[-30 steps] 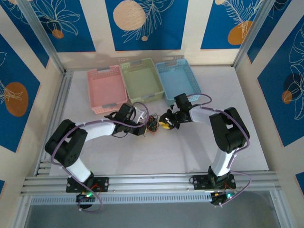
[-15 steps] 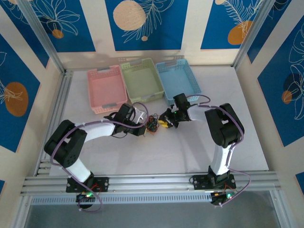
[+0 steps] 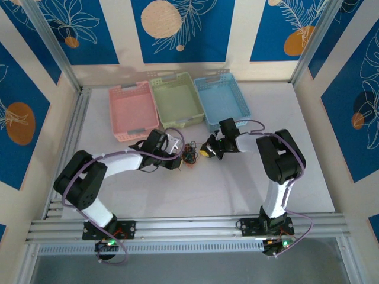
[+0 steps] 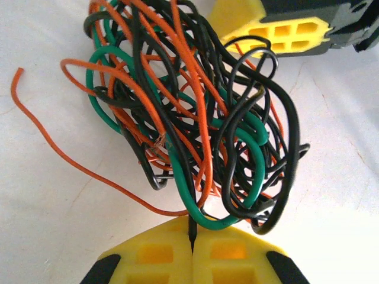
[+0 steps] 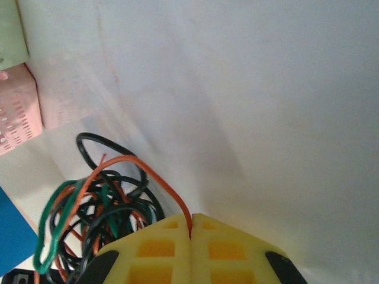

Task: Untangle the cables

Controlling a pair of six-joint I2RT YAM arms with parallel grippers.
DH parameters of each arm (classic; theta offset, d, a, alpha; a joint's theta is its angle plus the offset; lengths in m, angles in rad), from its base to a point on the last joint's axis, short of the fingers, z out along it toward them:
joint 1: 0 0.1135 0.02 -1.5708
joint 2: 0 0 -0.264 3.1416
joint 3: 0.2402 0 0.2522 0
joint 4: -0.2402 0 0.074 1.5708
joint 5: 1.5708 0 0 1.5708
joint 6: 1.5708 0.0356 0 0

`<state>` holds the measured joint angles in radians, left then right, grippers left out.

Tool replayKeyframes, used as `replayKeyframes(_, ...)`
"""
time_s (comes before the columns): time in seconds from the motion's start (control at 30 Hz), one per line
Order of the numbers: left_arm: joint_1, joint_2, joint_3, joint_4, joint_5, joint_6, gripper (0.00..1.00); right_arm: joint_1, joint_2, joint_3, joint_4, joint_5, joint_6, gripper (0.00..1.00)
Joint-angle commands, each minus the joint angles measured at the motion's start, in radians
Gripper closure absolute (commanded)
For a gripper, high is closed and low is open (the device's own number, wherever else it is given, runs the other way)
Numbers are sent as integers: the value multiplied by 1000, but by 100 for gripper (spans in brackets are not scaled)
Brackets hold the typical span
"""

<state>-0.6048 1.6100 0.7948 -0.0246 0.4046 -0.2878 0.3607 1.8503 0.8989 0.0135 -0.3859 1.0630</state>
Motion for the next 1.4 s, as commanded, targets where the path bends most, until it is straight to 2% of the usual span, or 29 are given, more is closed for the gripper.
replayKeyframes(0.0, 17, -37, -25, 23, 13, -23, 100, -19, -68, -46, 52, -18, 25, 100)
replayKeyframes(0.17, 29, -107, -76, 34, -15, -64, 100, -58, -165, -139, 92, -4, 36, 100)
replayKeyframes(0.37, 37, -275, -210, 30, -80, -157, 100, -134, -298, -289, 177, 44, 88, 100)
replayKeyframes(0.57, 51, -523, -271, -215, -289, -207, 100, -199, -398, -404, 245, 111, 149, 100)
replayKeyframes(0.73, 84, -756, -293, -385, -386, -244, 100, -236, -493, -466, 229, 177, 164, 100)
replayKeyframes(0.87, 94, -908, -247, -514, -469, -258, 100, -263, -544, -497, 213, 209, 176, 100)
replayKeyframes(1.0, 94, -1000, -167, -600, -549, -273, 100, -294, -522, -518, 245, 184, 204, 100)
replayKeyframes(1.17, 96, -1060, -17, -732, -671, -259, 100, -341, -482, -546, 305, 134, 243, 100)
replayKeyframes(1.37, 96, -1083, 193, -875, -804, -181, 100, -345, -500, -565, 307, 152, 258, 100)
